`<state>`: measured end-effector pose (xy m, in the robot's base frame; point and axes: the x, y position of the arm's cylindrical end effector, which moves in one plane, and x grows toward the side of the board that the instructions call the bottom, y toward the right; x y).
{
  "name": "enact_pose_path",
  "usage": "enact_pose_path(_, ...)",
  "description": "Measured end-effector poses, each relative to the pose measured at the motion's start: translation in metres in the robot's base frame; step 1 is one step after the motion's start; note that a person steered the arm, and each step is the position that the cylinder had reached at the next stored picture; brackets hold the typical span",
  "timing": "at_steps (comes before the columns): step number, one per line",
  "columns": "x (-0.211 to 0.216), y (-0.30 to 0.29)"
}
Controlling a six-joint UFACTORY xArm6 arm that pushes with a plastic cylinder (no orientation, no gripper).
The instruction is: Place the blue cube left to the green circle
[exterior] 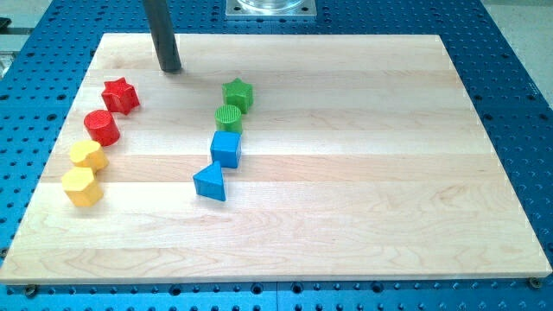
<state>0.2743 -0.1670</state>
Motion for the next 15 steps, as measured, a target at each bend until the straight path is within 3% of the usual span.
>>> enact_pose_path(5, 0.001, 0.016)
enact_pose_path(7, 0.023, 0.142)
enact_pose_path(8, 0.1, 0.209)
enact_pose_path(9, 0.136, 0.207)
enact_pose_path(10, 0.155, 0.167)
enact_pose_path(11, 0.155, 0.131)
enact_pose_path(13, 0.188, 0.136)
enact_pose_path(14, 0.192, 0.108)
enact_pose_path(15, 0.235, 0.115)
